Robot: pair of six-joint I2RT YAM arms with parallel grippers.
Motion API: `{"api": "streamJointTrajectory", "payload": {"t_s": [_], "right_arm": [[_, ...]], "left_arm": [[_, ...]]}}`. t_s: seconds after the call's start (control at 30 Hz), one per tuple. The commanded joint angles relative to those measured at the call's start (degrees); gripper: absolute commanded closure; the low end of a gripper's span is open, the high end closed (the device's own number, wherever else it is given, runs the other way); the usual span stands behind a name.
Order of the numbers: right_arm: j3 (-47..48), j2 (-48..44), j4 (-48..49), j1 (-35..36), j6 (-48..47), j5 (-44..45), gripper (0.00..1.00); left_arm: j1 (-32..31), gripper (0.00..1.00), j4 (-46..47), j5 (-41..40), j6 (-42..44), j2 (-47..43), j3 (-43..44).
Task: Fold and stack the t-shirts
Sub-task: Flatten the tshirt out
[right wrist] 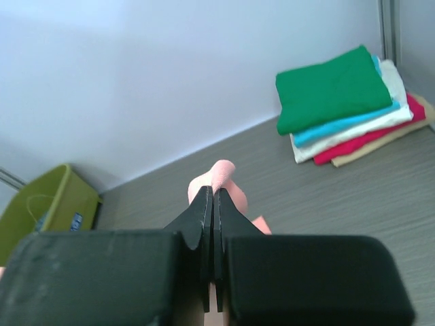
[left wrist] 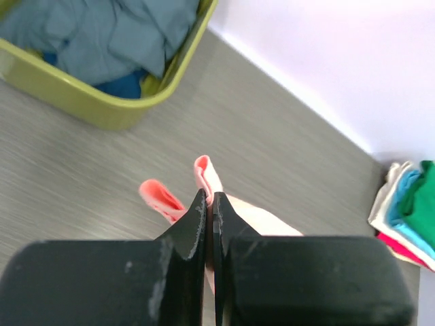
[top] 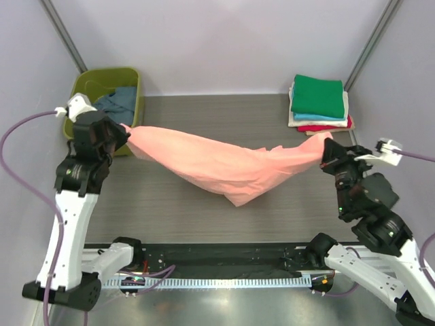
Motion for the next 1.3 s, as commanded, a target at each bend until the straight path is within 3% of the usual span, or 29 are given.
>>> {"api": "streamJointTrajectory", "payload": {"t_s": [0.0, 0.37, 0.57, 0.7, 0.83, 0.97, 1.03, 1.07, 1.13, 1.17, 1.23, 1.27], "right_arm": [[5.58, -2.44, 2.38, 0.14, -4.12, 0.31, 0.99], [17.1, -3.32, 4.85, 0.14, -14.14, -19.45, 0.99], [24.31, -1.22, 8.7, 0.05, -17.66, -23.68, 0.99], [29.91, 3.69, 12.49, 0.05, -22.48, -20.27, 0.99], [36.79, 19.56, 12.4, 0.05, -28.8, -3.27, 0.99], [39.87, 36.28, 13.72, -2.91, -34.27, 4.96, 0.99], [40.66, 45.92, 10.59, -8.26, -27.3, 0.77, 0.99], [41.45, 49.03, 9.17, -14.65, -23.94, -8.65, 0.99], [41.89, 56.58, 8.19, -18.92, -19.18, -16.27, 0.99], [44.33, 65.32, 7.75, -20.15, -17.24, -22.65, 0.99], [50.03, 73.89, 2.15, -21.39, -16.87, -26.92, 0.98], [58.33, 82.46, -1.18, -21.31, -17.05, -30.16, 0.9]], "left_arm": [[0.31, 1.0, -1.25, -4.04, 4.07, -5.77, 5.53], [0.31, 1.0, -1.7, -2.03, 12.07, -14.3, 17.23], [0.31, 1.0, 0.15, -0.01, 16.82, -14.31, 24.17], [0.31, 1.0, -0.19, -0.26, 18.4, -9.4, 29.79], [0.31, 1.0, -8.69, -1.94, 17.62, 5.93, 41.29], [0.49, 1.0, -15.04, -1.85, 16.21, 20.09, 48.44], [1.27, 1.0, -16.1, -2.64, 14.72, 24.52, 46.87], [2.15, 1.0, -16.45, -1.77, 13.49, 29.06, 44.16], [4.95, 1.0, -17.68, 0.94, 9.9, 33.31, 40.63], [5.75, 1.0, -17.95, 2.53, 9.27, 36.81, 37.31], [6.73, 0.8, -17.86, 4.47, 8.74, 40.08, 33.95], [6.73, 0.7, -18.04, 5.52, 8.91, 42.36, 32.11]]}}
